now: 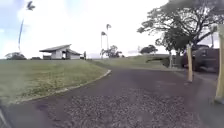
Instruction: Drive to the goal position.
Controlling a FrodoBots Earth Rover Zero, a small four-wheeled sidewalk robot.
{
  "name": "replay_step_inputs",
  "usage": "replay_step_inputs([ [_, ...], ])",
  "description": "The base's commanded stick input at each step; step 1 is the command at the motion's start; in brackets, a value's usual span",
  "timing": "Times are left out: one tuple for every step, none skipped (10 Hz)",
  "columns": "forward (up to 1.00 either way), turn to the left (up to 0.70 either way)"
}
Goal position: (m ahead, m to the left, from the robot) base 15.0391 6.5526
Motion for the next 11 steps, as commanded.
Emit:
replay_step_inputs([
  [0.7, 0.0],
  [0.7, 0.0],
  [0.7, 0.0],
  [0.7, 0.0],
  [0.7, 0.0],
  [0.7, 0.0],
  [0.7, 0.0],
  [0.7, 0.0],
  [0.7, 0.0],
  [0.7, 0.0],
  [0.7, 0.0],
])
